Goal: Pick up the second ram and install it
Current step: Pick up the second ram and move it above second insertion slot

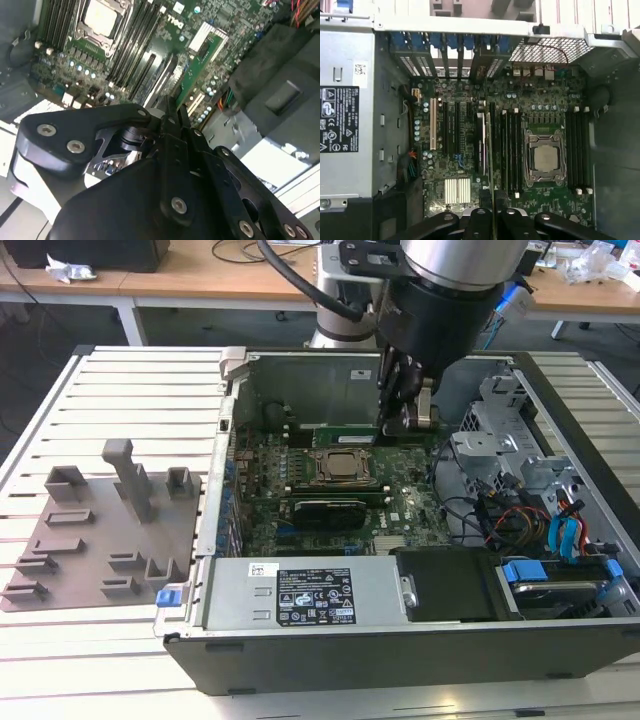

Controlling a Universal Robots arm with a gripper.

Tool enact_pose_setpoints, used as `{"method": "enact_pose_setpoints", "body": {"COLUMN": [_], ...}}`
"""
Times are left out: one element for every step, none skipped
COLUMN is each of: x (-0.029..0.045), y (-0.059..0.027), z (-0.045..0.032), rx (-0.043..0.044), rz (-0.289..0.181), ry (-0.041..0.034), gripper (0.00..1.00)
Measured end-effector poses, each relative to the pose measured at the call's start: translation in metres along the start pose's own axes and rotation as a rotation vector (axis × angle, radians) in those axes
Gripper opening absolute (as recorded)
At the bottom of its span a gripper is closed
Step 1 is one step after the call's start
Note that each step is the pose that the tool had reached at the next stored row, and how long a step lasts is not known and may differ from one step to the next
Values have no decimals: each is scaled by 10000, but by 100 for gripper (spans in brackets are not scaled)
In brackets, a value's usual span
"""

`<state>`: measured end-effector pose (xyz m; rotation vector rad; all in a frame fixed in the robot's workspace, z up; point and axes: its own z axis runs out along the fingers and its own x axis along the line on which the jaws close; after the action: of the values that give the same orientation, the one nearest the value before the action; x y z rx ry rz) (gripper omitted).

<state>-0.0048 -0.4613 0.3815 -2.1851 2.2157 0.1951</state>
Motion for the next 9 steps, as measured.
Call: {"method": "enact_pose_setpoints", "body": {"x": [-7,-12,-16,-19,-24,-32,-41,-55,-66], "y": [-40,-66,-95,-124,-146,-146,-131,-103,-89], "z": [29,50,75,103,152,189,211,230,247], "rx": [-8,-12,-19,-25,-31,-30,-31,-30,-31], "rz": [0,1,0,2,3,4,3,3,2], "ry": [3,2,2,4,4,1,2,2,0], "gripper": [14,14,14,14,14,14,14,14,14]}}
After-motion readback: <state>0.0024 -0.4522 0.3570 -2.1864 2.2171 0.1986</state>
